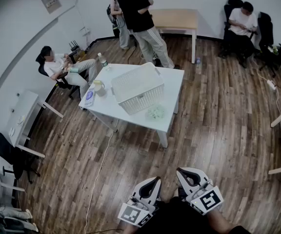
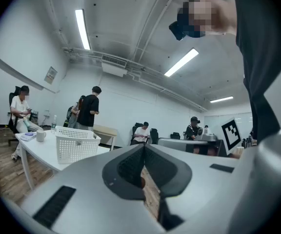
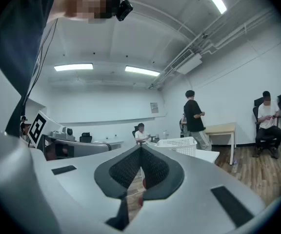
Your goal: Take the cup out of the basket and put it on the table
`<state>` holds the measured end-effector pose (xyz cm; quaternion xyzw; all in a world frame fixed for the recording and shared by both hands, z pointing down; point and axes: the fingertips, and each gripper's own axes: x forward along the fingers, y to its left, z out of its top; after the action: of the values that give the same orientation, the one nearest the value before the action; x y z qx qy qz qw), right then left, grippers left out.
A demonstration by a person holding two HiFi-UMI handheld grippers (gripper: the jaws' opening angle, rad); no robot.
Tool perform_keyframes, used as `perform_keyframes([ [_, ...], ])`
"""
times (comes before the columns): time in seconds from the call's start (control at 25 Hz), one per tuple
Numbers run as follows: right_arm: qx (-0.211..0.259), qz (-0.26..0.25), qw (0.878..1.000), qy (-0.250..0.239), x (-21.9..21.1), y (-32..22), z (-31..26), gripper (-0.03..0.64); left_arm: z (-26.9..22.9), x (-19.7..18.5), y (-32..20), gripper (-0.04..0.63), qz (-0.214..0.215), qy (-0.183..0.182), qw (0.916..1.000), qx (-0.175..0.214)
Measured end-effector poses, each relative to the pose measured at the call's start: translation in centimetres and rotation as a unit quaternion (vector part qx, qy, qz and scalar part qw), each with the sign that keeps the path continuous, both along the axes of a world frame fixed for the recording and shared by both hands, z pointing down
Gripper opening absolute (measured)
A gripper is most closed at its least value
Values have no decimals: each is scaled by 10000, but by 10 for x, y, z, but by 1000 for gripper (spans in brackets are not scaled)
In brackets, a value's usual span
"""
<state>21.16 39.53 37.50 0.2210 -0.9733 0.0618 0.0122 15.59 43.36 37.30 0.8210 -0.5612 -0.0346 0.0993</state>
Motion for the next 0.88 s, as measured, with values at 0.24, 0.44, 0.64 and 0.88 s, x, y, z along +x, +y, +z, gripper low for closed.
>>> perform_keyframes([
  [0.24,61,-48,10000,29,-11,13,-2,23,8,-9,10,10,-78,-20,10000,-38],
  [0.44,49,-175,9998,34,-15,27,3,23,7,-4,12,10,-16,-126,9999,4],
  [0.64,-252,-500,9984,59,-18,37,14,25,12,-1,13,10,-53,-225,9997,-38],
  [0.88,-555,-756,9942,517,-29,39,33,26,26,-14,14,10,-243,-70,9991,-330],
])
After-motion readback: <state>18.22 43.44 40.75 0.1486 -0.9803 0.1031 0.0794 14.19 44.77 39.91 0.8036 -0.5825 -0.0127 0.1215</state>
